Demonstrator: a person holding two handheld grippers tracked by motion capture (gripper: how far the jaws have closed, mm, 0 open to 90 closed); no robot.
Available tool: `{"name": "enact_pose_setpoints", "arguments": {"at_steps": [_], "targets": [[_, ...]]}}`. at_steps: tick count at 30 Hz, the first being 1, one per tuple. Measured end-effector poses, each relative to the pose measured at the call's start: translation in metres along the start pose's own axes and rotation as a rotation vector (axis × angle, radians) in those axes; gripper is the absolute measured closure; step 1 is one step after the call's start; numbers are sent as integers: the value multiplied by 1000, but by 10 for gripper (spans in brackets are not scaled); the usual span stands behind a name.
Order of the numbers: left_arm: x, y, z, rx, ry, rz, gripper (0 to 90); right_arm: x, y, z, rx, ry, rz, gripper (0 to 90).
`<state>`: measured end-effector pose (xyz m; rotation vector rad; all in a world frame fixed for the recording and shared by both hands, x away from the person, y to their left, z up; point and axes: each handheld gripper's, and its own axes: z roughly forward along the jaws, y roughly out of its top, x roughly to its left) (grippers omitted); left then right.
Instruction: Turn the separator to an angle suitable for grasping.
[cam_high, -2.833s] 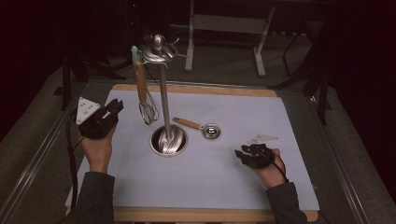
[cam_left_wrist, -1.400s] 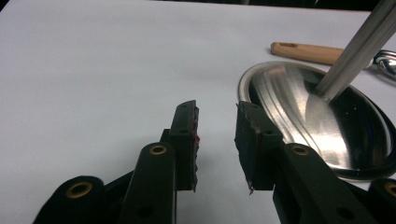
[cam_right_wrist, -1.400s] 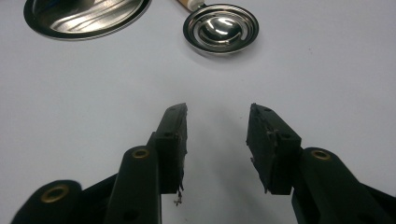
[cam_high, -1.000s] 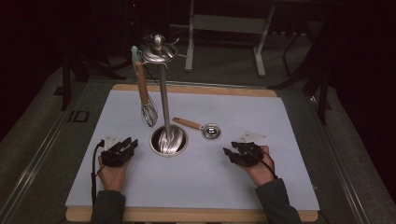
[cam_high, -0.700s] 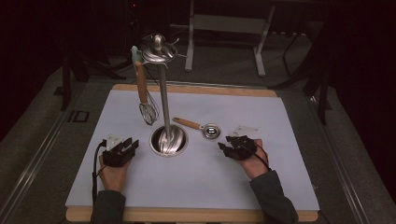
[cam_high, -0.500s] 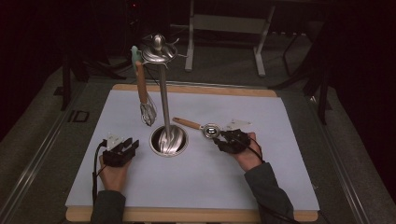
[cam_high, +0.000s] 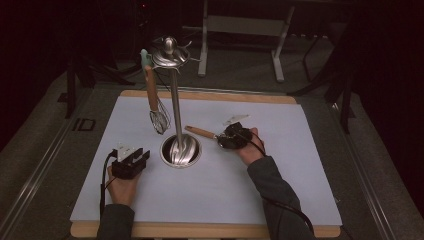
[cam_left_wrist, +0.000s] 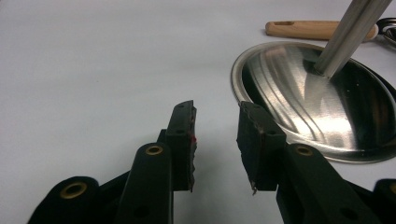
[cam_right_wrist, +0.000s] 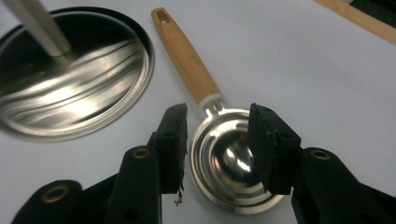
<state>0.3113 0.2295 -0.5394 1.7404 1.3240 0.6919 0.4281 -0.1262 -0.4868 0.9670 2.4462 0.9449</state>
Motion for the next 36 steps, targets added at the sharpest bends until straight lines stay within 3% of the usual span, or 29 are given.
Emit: {"name": "enact_pose_setpoints", "arguments": {"at_steps": [10, 18, 27, 36], "targets": [[1, 0, 0, -3, -11, -9, 672, 1, 28, 44, 105, -13, -29, 577], [2, 0, -1, -10, -14, -14, 672, 1, 34, 66, 178, 19, -10, 569], [1, 0, -1, -7, -12, -9, 672, 0, 32, 63, 196, 38, 2, 646], [1, 0, -1, -5, -9, -6, 673, -5, 25, 63, 211, 50, 17, 628]]}}
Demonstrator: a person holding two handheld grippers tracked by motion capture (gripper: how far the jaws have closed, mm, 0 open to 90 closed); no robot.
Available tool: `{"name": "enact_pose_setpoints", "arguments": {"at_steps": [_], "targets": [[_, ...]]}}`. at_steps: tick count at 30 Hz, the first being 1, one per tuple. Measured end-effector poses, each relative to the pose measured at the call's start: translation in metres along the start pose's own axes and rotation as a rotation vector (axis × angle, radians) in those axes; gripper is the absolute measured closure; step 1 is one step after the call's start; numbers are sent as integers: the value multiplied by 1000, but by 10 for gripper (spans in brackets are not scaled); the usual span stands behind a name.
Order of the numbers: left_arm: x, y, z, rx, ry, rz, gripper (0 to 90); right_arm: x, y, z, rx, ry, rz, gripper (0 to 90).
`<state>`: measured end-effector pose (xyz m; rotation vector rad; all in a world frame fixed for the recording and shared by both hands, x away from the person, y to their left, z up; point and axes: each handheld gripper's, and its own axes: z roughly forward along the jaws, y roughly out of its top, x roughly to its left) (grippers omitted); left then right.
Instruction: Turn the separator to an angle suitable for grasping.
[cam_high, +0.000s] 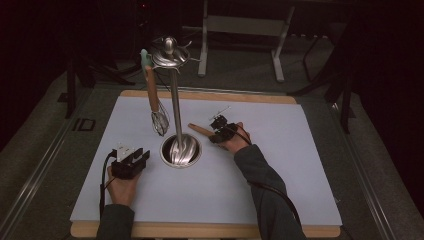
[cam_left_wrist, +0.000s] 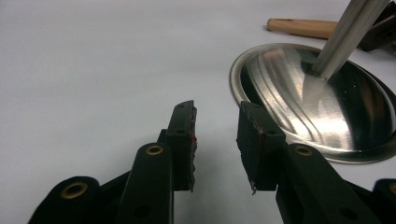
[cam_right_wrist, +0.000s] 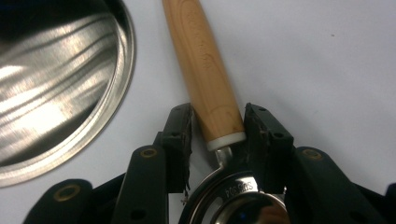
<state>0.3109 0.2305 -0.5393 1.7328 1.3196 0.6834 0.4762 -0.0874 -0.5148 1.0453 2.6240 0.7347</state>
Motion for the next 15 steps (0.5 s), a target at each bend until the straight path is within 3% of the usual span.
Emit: {"name": "enact_pose_setpoints", "arguments": {"at_steps": [8, 10, 15], "targets": [[0, 0, 0, 2, 0, 4, 673, 5, -9, -10, 46, -25, 4, 677], [-1, 0, 1, 5, 3, 6, 673, 6, -18, -15, 38, -26, 36, 679], [-1, 0, 1, 5, 9, 10, 673, 12, -39, -29, 49, -36, 62, 684]]}}
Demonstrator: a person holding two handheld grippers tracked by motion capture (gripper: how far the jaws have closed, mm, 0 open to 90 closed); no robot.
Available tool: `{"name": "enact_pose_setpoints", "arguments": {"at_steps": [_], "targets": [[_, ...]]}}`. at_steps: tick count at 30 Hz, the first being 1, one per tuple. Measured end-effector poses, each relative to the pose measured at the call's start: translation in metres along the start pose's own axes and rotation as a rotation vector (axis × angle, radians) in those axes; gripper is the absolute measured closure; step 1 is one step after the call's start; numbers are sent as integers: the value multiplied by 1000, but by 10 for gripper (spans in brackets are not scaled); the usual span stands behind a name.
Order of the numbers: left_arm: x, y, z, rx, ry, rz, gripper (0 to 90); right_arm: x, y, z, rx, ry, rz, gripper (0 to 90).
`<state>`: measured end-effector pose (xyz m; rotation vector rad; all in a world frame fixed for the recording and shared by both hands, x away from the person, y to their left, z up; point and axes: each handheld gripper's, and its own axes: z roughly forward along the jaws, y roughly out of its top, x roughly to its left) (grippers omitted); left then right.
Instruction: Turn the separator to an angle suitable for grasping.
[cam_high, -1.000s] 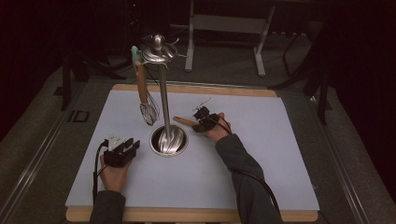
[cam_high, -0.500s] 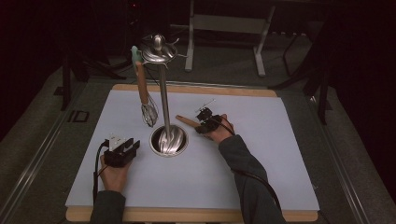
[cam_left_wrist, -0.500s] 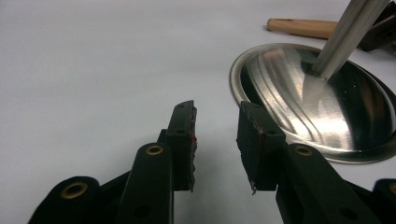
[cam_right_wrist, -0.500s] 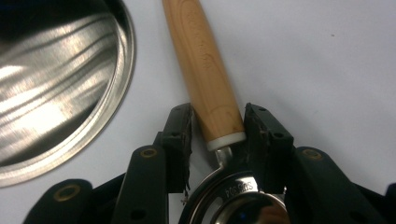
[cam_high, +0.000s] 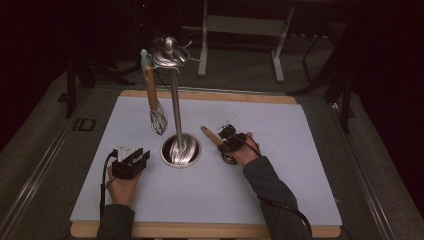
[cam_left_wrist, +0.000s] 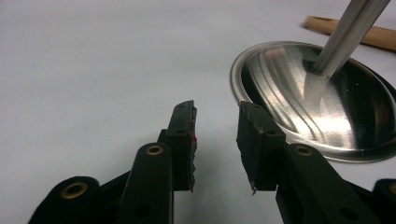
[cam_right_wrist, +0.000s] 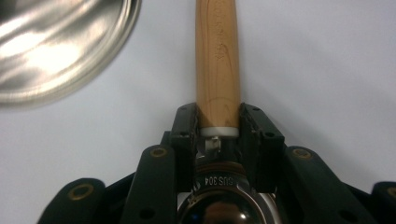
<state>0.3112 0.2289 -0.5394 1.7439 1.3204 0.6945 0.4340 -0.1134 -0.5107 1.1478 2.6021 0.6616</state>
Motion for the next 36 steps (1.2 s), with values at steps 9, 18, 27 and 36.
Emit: {"name": "enact_pose_setpoints", "arguments": {"at_steps": [9, 18, 27, 36], "targets": [[0, 0, 0, 1, 1, 0, 672, 3, -36, -21, 1, -2, 94, 684], [-1, 0, 0, -3, 4, 10, 672, 15, -60, -37, -3, 31, 91, 677], [1, 0, 0, 2, -8, -3, 677, 8, -61, -44, -25, 61, 76, 626], [0, 0, 0, 1, -8, 4, 675, 1, -47, -45, 3, 85, 47, 620]]}}
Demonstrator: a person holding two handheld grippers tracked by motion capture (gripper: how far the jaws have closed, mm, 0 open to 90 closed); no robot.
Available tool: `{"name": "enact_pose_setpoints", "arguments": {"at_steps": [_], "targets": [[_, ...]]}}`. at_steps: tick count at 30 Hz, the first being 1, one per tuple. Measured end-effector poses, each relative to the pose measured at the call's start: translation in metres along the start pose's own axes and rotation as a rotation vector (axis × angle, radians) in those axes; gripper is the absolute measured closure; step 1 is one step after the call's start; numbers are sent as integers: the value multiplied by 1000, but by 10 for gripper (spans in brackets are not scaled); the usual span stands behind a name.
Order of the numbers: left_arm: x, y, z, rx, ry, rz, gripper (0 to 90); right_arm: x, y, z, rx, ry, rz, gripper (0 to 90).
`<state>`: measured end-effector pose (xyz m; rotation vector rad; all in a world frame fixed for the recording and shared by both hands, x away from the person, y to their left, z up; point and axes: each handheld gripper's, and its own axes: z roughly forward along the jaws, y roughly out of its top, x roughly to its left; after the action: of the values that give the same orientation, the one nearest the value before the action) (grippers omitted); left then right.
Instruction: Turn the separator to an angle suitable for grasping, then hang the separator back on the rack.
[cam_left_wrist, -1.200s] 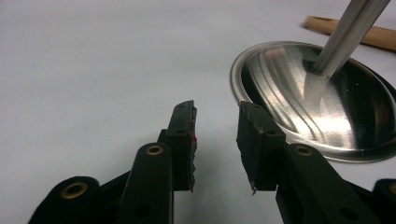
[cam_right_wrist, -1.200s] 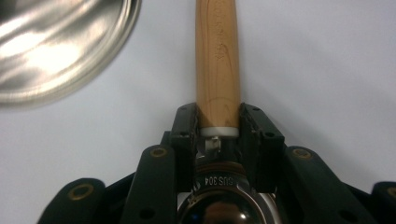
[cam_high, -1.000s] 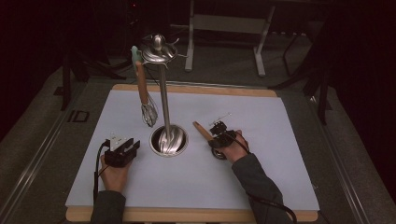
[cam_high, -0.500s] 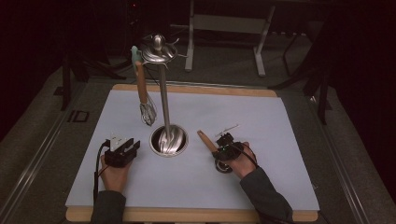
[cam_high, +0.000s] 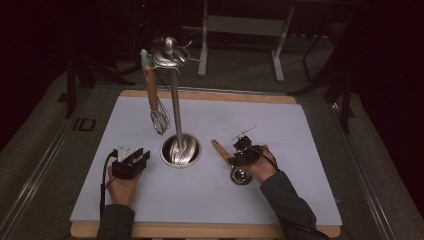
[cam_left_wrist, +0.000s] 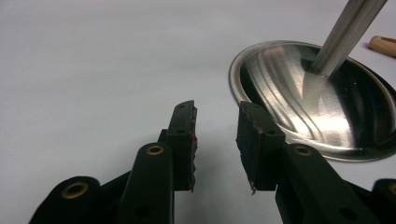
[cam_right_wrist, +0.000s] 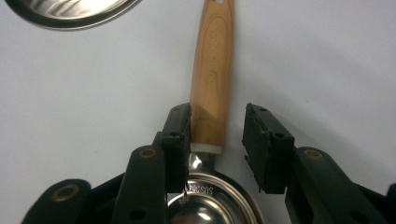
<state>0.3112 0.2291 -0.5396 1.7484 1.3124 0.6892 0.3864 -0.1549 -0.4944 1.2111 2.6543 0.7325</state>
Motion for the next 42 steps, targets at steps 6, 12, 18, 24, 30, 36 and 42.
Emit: {"name": "enact_pose_setpoints", "arguments": {"at_steps": [6, 12, 18, 24, 30, 36, 42], "targets": [[0, 0, 0, 3, 3, 2, 676, -2, 6, 6, 75, 43, -28, 645], [-1, 0, 0, 3, 7, 4, 676, -5, 13, 8, 82, 84, -18, 652], [-1, 0, 0, 1, 7, 6, 674, -10, 18, 9, 103, 124, -3, 656], [-2, 0, 0, -1, 9, 12, 672, -17, 18, 13, 141, 150, 2, 649], [-2, 0, 0, 0, 10, 15, 672, -16, 20, 19, 176, 173, 17, 664], [-2, 0, 0, 0, 11, 20, 672, -9, 26, 22, 206, 145, 1, 668], [-3, 0, 0, 0, 13, 21, 672, -1, 30, 23, 236, 97, -19, 672]]}}
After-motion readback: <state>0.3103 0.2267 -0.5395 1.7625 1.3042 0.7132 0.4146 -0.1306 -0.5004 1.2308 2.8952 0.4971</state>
